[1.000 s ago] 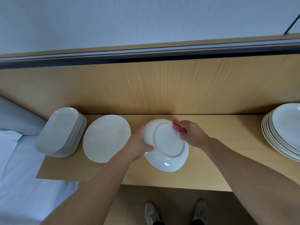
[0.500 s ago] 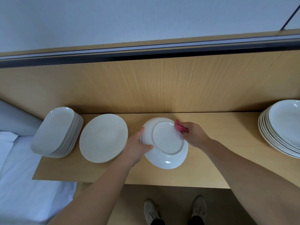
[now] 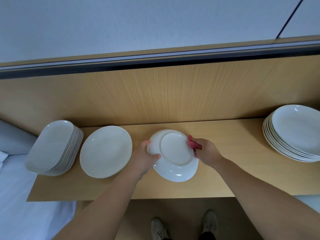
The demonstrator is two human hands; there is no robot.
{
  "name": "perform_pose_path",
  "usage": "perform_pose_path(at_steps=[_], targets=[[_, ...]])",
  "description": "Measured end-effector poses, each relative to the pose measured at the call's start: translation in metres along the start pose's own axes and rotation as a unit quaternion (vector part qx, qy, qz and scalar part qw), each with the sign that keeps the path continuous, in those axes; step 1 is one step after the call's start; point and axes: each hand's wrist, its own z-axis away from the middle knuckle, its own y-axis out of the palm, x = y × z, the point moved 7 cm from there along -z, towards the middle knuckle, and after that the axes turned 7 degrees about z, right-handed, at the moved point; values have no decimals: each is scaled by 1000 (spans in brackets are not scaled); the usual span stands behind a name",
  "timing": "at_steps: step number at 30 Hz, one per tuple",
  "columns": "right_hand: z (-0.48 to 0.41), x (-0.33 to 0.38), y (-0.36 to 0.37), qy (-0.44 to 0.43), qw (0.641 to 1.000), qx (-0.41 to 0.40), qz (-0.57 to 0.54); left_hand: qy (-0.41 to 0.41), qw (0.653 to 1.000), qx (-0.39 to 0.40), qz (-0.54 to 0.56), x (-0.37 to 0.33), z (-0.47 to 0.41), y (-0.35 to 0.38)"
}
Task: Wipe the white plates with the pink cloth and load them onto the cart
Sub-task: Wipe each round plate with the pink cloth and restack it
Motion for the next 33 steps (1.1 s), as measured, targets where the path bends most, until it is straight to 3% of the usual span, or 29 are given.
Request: perform_pose_path(at_steps=[8,17,29,33], targets=[[24,-20,10,36,996,-47,-63,-5,1000,-17,24,4,-4,4],[66,-36,34,87,973,-176,-125,-1,999,-17,34,5,-7,18],[93,-4,55,44,971,-232,-39,-38,988,-23,149,23,-9,43],[99,10,70,-26,971,-238,5,-20,985,-22,172,21,-6,47]])
